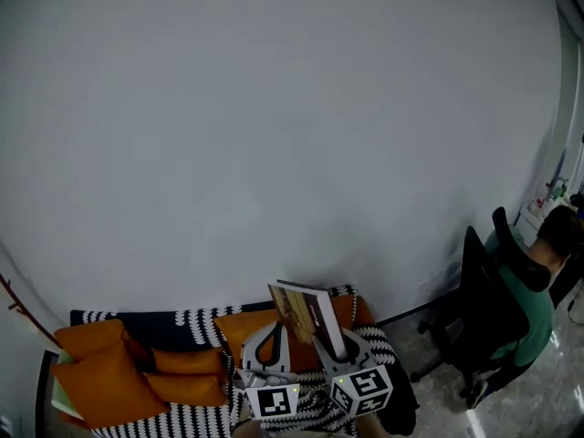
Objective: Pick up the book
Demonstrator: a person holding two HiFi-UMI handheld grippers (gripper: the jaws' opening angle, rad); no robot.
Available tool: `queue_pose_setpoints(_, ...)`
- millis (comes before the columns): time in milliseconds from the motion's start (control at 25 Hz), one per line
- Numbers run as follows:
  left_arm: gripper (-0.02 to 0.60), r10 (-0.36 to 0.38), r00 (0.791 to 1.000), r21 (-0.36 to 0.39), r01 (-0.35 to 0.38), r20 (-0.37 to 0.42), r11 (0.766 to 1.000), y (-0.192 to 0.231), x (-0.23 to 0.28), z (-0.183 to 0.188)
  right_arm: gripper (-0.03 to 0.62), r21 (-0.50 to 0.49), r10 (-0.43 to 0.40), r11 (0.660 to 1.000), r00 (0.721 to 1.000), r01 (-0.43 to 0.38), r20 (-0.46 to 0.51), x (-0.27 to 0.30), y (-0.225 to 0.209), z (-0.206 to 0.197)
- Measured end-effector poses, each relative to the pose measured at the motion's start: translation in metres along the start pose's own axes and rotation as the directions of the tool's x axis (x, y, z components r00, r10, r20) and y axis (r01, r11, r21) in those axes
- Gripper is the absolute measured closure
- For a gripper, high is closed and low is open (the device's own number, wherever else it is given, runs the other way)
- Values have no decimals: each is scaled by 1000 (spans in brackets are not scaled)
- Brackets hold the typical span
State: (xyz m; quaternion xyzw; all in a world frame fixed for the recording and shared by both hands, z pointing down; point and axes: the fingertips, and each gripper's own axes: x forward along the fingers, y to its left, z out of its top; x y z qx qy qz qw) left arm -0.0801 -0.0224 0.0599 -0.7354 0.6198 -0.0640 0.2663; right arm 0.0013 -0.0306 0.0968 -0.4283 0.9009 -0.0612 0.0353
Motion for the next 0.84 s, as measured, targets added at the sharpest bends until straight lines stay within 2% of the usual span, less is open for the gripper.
queue_pose_setpoints(400, 574, 89, 994, -49, -93, -69, 994, 30, -14, -22, 437, -11, 48, 999, 999, -48, -8, 6, 15, -1)
queue_pose_setpoints(840, 574, 84, 994, -38, -87, -69, 995, 30, -23, -20, 437, -37, 47, 998, 999, -47, -8, 3, 25, -2)
